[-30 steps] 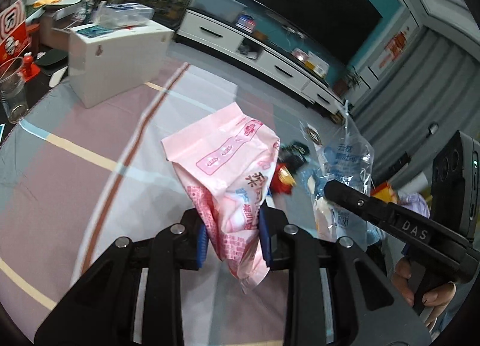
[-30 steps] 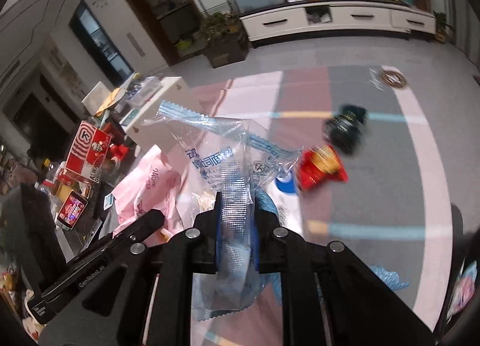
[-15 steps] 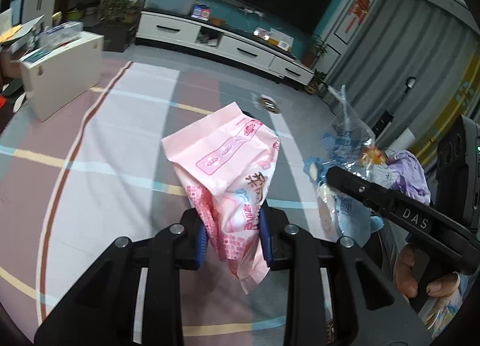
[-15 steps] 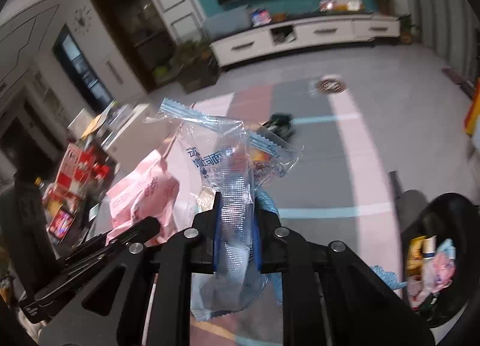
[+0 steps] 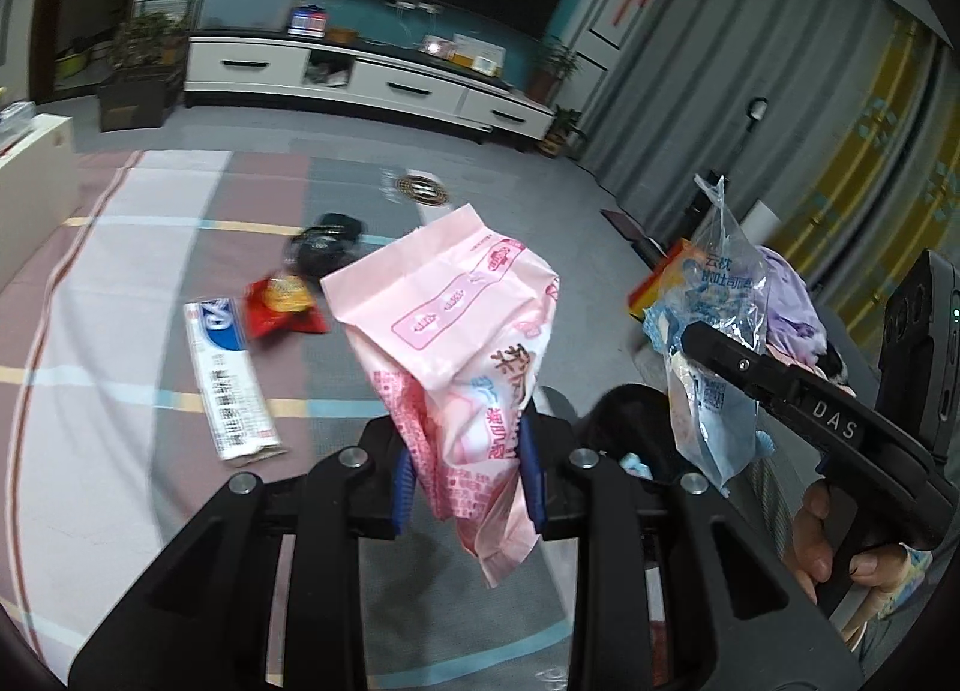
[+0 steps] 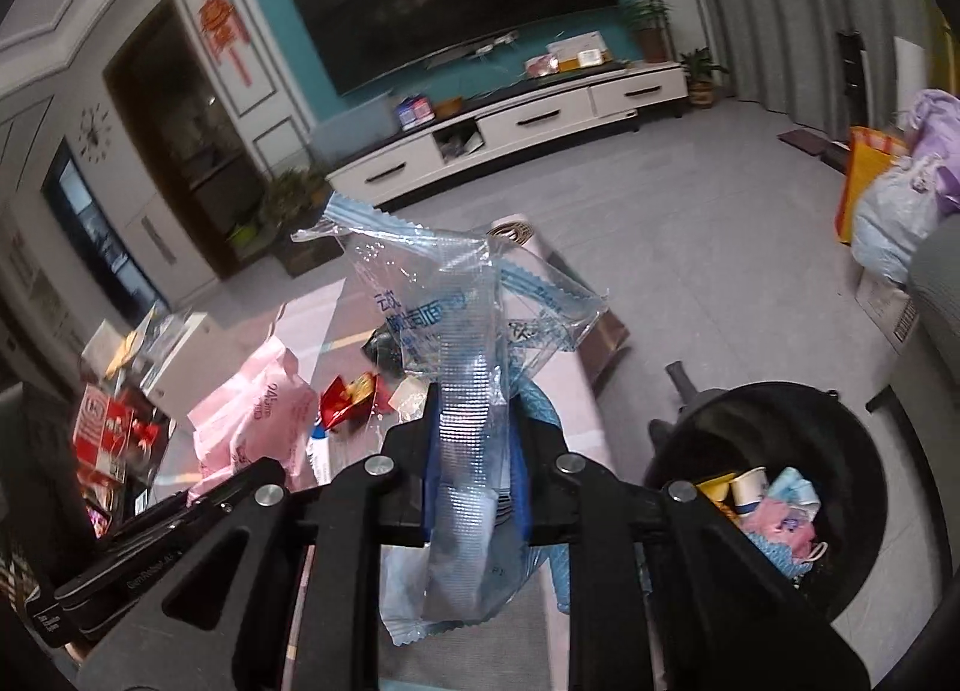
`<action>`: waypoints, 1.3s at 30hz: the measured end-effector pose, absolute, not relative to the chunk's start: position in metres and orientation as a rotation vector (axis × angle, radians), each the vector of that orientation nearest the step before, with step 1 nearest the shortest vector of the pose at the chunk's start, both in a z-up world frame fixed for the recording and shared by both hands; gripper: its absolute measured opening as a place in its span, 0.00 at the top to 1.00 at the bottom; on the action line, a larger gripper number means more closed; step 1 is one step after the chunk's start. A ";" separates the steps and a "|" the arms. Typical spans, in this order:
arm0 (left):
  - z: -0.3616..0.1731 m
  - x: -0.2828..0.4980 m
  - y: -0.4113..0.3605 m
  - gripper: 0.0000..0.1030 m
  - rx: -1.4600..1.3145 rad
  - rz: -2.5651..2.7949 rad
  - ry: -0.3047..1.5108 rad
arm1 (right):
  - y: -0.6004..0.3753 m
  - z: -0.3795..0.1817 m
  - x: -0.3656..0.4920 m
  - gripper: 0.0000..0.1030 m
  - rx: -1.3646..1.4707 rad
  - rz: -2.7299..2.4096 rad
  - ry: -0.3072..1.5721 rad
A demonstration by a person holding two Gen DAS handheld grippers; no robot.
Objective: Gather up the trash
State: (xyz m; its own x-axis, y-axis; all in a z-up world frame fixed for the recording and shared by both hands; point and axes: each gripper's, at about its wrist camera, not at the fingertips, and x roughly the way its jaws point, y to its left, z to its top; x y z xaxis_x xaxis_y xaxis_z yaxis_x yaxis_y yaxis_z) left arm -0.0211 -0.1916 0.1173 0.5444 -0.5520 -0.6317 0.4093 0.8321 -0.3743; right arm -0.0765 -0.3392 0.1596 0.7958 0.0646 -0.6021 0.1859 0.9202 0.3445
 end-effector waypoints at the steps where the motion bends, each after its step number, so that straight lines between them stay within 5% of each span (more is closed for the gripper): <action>1: 0.117 -0.021 -0.198 0.72 -0.189 -0.592 0.819 | -0.343 0.160 -0.079 0.80 0.411 -0.075 0.645; 26: 0.085 -0.034 -0.344 0.71 -0.091 -0.845 0.934 | -0.450 0.126 -0.143 0.78 0.694 -0.299 0.604; 39: 0.090 0.010 -0.195 0.70 -0.248 -0.484 0.890 | -0.335 0.113 -0.049 0.76 0.503 0.109 0.831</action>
State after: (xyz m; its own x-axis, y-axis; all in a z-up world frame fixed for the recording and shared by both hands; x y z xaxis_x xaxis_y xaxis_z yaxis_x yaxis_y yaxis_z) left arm 0.0096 -0.1950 0.0899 0.5321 -0.5012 -0.6824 0.3002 0.8653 -0.4015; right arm -0.0491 -0.3354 0.1129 0.6761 0.2850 -0.6795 0.1008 0.8777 0.4684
